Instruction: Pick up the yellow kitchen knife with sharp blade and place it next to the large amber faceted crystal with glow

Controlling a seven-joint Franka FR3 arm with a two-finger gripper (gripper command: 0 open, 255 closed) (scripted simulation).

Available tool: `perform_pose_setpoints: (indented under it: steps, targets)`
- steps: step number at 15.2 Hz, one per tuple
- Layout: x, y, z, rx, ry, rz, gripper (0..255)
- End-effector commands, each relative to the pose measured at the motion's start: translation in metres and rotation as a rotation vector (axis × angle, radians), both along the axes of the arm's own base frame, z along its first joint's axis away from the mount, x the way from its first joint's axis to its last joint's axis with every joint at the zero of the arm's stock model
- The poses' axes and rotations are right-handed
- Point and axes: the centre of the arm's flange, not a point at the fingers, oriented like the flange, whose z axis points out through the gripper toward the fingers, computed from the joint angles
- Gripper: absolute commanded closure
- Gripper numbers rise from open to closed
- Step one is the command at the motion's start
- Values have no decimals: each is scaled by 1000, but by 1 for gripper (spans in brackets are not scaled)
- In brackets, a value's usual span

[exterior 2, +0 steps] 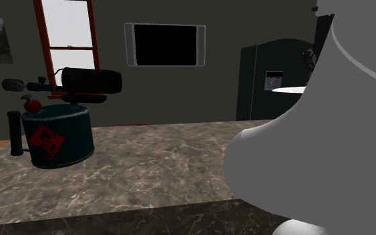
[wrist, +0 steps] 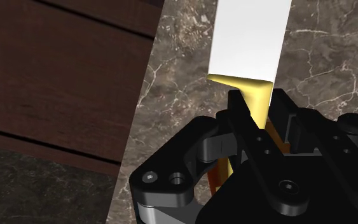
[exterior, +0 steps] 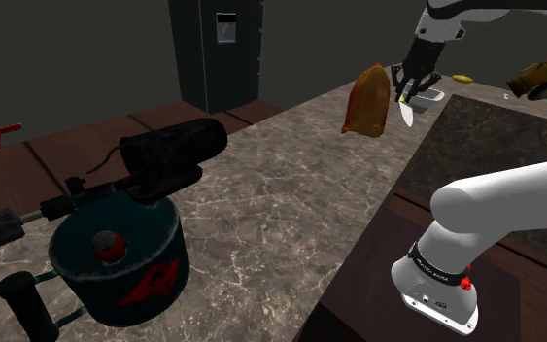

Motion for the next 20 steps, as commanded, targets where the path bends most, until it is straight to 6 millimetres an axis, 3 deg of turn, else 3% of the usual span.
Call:
perform_pose_setpoints:
  steps: [1,20]
  targets:
    - [0,0,-11,0,0,0,255]
    - [0,0,-112,0,0,0,255]
